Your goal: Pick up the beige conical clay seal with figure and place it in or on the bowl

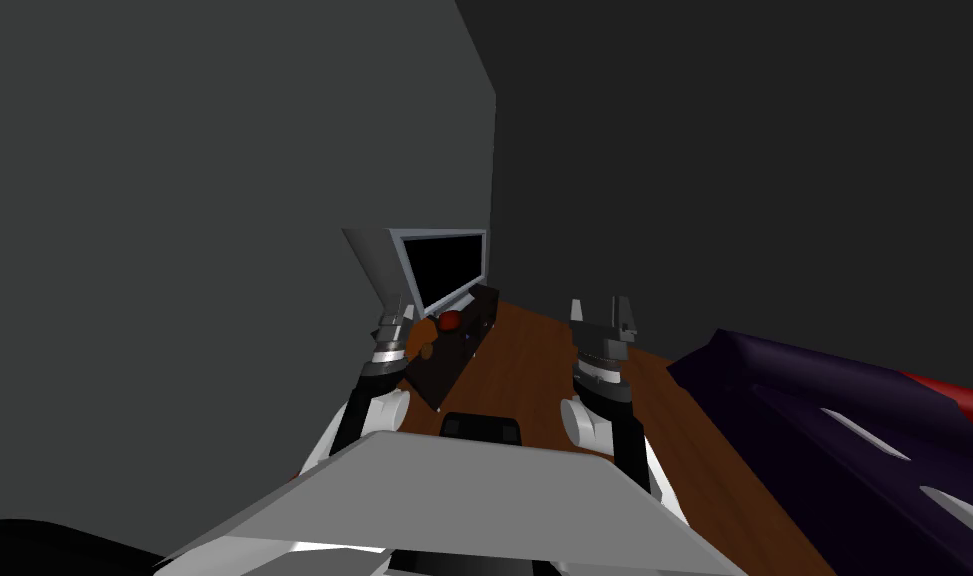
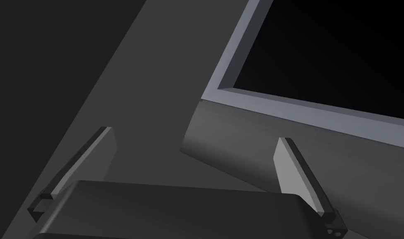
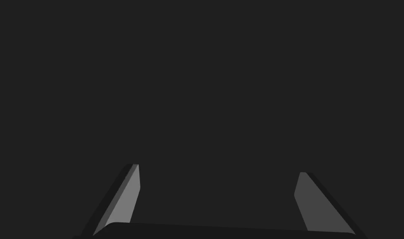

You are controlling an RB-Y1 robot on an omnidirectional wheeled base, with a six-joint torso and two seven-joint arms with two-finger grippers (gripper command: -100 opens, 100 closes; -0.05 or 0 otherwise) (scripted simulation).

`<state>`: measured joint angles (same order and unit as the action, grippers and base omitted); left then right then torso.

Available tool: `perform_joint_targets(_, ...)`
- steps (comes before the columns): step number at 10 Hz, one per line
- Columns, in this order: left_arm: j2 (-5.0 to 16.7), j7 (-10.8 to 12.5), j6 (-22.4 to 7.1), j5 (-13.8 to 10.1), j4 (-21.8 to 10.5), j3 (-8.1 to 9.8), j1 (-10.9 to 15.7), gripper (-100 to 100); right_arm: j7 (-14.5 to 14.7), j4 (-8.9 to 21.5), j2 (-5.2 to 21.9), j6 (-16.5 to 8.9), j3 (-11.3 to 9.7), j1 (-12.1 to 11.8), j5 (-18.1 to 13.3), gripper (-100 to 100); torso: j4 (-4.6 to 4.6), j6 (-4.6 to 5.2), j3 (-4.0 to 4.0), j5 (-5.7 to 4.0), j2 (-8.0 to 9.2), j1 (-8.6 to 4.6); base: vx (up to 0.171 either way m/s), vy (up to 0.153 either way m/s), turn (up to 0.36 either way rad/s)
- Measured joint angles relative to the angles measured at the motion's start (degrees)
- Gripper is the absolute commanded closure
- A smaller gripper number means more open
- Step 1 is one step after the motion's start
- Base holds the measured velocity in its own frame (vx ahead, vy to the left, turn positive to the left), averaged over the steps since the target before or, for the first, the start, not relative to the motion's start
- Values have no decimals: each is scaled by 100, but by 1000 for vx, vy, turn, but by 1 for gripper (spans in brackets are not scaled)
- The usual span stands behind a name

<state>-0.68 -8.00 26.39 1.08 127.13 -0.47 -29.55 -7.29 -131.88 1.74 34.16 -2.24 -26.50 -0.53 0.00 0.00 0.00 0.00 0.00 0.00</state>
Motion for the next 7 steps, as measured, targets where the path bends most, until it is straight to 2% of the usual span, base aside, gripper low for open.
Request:
perform_joint_targets(4, 534, -163, -202, -270, -158, -58, 128, -100, 0, 0, 0, 0, 0, 0, 0, 0, 1, 1, 4, 1, 7, 6, -20, 9, -17)
perform_joint_targets(7, 853, -413, -538, -653, -352, -141, 293, -100, 0, 0, 0, 0, 0, 0, 0, 0, 2, 1, 5, 2, 9, 6, -29, 14, -25)
